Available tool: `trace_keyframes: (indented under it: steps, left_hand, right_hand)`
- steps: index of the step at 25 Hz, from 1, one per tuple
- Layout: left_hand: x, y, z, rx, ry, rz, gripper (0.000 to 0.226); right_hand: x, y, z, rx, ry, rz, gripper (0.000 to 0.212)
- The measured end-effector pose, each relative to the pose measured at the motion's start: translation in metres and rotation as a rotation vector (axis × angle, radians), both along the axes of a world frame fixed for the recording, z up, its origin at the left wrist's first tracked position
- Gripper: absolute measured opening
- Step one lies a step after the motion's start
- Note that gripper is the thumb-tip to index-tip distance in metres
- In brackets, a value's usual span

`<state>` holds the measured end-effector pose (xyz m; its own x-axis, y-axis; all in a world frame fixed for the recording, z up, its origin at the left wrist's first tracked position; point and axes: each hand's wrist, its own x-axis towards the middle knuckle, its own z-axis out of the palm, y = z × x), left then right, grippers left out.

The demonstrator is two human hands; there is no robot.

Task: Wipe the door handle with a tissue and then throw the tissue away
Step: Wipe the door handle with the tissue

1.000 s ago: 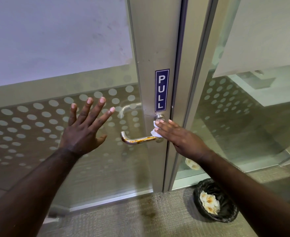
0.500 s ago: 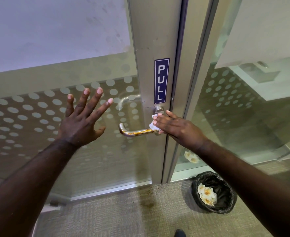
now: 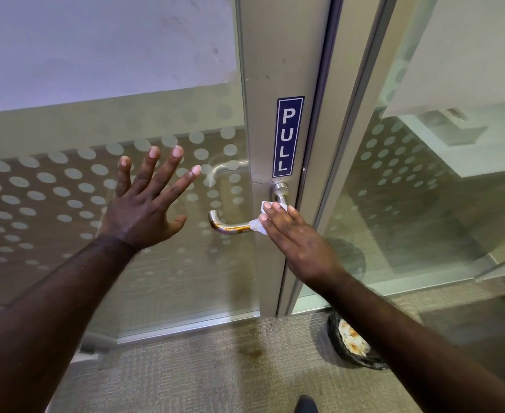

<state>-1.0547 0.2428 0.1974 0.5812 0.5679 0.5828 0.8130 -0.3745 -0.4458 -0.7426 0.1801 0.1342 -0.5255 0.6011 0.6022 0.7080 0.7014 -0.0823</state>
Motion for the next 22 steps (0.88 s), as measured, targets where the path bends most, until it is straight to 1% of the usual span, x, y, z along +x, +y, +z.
trace_keyframes:
  steps: [2,5,8,9,12,13,15,18,22]
  left_hand:
    - [0.000,0.002,-0.001,0.014,-0.002,-0.005,0.131]
    - [0.000,0.002,-0.003,0.018,-0.003,-0.005,0.130]
    - [0.000,0.002,-0.003,0.016,-0.002,-0.003,0.130]
    - [0.000,0.002,-0.003,0.017,0.001,-0.003,0.130]
    - [0.001,0.001,-0.003,0.006,0.004,0.002,0.130]
    - [0.001,0.001,-0.004,-0.003,0.004,0.004,0.130]
    - [0.000,0.002,-0.004,-0.005,0.009,0.006,0.130]
    - [-0.001,0.002,-0.005,0.009,0.016,0.008,0.129]
    - [-0.002,0.003,-0.006,0.037,0.028,0.003,0.126]
  right_hand:
    - [-0.009,-0.003,0.005,0.001,-0.029,-0.004,0.040]
    - [-0.006,-0.001,0.015,0.022,-0.057,0.038,0.042]
    - [0.019,0.009,0.023,-0.008,-0.094,0.049,0.046]
    - [0.030,0.014,0.025,-0.034,-0.107,0.047,0.047]
    - [0.052,0.030,0.029,-0.196,-0.157,0.067,0.055]
    - [0.054,0.034,0.031,-0.215,-0.174,0.088,0.056]
    - [0.051,0.039,0.033,-0.146,-0.182,0.139,0.054]
    - [0.045,0.034,0.032,-0.021,-0.124,0.184,0.048]
    - [0.010,0.012,0.017,0.019,-0.001,0.147,0.037]
